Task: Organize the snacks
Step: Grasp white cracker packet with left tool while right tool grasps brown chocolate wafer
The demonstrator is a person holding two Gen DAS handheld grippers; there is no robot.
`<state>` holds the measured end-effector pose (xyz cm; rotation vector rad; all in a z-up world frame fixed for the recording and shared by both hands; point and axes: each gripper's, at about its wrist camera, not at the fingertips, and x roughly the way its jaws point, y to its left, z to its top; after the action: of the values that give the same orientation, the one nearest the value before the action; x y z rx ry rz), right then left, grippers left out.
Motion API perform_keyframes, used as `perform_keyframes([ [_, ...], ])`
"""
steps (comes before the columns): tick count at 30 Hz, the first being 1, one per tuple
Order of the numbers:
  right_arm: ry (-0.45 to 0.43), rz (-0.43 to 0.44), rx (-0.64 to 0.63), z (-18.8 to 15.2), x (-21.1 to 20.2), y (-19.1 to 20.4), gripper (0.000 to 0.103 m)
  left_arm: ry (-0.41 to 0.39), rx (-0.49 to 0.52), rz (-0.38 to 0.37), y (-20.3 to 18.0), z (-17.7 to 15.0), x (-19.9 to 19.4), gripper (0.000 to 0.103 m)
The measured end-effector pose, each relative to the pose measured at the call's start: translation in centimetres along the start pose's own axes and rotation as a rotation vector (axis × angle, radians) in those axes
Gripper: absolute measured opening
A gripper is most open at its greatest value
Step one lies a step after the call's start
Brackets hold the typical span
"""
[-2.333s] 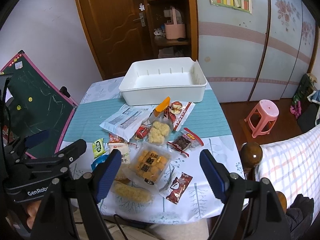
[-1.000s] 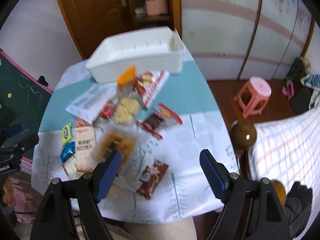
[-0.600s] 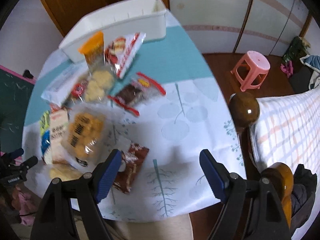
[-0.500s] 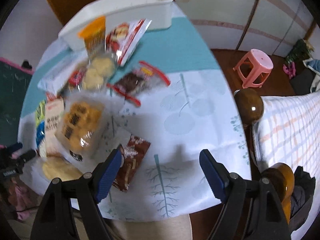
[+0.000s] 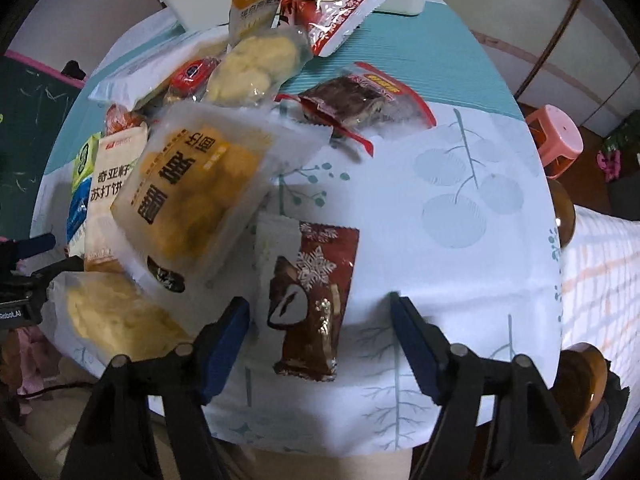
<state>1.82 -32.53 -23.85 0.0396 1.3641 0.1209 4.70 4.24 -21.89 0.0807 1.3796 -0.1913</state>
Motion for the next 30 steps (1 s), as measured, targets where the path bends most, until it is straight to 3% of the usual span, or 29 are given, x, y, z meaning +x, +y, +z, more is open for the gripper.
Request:
perform_keyframes([
  [7,-0.016,-0.008,-0.026,-0.4,-0.3,0.2,0.050,-0.005,0.184,0.024,-3.4,0.3,-0.3,0.098],
  [9,-0.019,-0.015,-0.029,-0.4,-0.2,0.4,0.047,0.002,0.238,-0.001,-4.4,0.6,-0.1,0.088],
  [12,-0.024,-0.014,-0.030,-0.4,-0.2,0.5,0.046,0.030,0.311,-0.040,-5.9,0.6,0.4,0.079],
  [19,-0.034,-0.004,-0.024,-0.8,-0.3,0.1,0.046,0.052,0.371,-0.081,-7.5,1.9,1.8,0.079],
  [26,-0.040,0.000,-0.025,-0.7,-0.4,-0.4,0.045,0.061,0.437,-0.038,-10.0,3.1,2.9,0.079],
  [30,-0.041,-0.001,-0.016,-0.6,-0.5,-0.4,0.039,0.065,0.463,-0.061,-11.2,2.6,1.5,0.051],
])
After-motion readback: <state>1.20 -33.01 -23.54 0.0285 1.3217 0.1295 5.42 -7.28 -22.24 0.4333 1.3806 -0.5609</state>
